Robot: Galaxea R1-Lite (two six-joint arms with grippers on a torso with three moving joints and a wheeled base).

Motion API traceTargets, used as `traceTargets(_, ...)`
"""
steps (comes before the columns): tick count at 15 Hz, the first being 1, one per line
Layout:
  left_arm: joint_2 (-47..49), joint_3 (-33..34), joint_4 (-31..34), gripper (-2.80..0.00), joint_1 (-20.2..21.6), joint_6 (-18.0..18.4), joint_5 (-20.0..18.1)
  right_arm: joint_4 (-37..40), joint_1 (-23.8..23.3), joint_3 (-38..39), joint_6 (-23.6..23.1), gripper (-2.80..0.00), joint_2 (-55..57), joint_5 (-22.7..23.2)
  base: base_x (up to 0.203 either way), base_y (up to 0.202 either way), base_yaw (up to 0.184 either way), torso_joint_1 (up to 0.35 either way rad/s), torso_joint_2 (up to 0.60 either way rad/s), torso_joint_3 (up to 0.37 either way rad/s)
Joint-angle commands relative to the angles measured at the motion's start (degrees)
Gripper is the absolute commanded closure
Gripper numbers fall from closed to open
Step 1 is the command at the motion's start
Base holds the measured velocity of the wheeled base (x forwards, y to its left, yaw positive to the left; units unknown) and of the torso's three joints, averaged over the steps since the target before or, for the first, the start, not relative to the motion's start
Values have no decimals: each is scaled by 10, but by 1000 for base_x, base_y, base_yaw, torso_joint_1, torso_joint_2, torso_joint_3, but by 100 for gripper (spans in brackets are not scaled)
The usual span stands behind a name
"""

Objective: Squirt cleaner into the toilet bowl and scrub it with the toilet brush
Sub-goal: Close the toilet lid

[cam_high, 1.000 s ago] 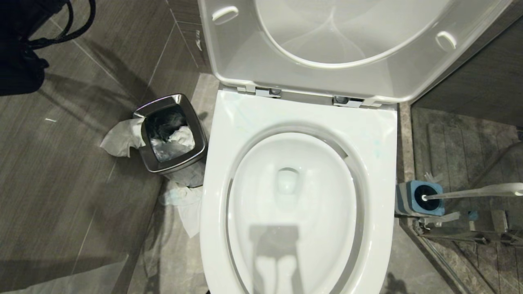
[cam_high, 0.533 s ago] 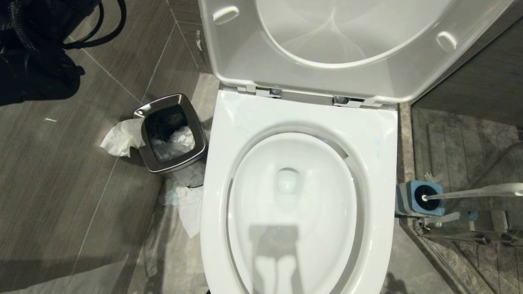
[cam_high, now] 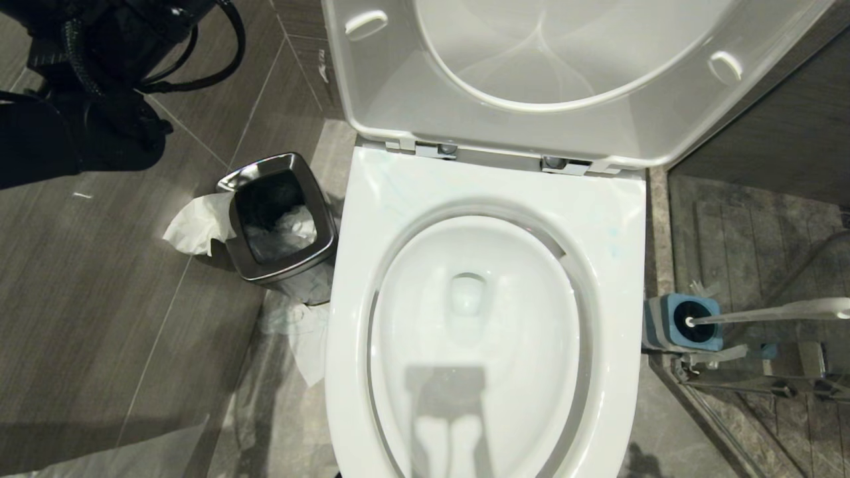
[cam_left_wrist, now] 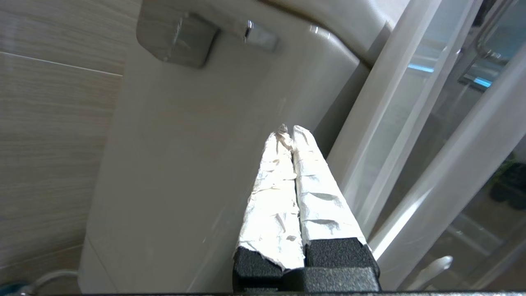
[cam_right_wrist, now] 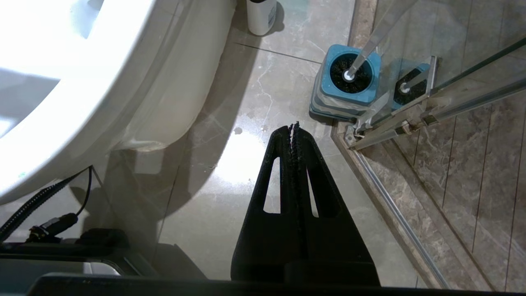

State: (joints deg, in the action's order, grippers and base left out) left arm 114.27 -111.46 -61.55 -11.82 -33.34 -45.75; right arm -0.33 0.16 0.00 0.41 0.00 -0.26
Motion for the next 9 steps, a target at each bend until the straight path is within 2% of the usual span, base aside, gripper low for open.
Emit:
traceTargets(1, 10, 0, -3, 0, -9, 15, -1, 0, 0, 0, 0, 0, 1, 0, 0, 0, 0, 0, 0, 0)
traceTargets(5, 18, 0, 4, 0, -35, 63, 5, 0, 0, 0, 0, 0, 1, 0, 0, 0, 0, 0, 0, 0)
traceTargets(9, 21, -1, 40, 0, -57, 135, 32, 0, 0, 0, 0, 0, 1, 0, 0, 0, 0, 0, 0, 0)
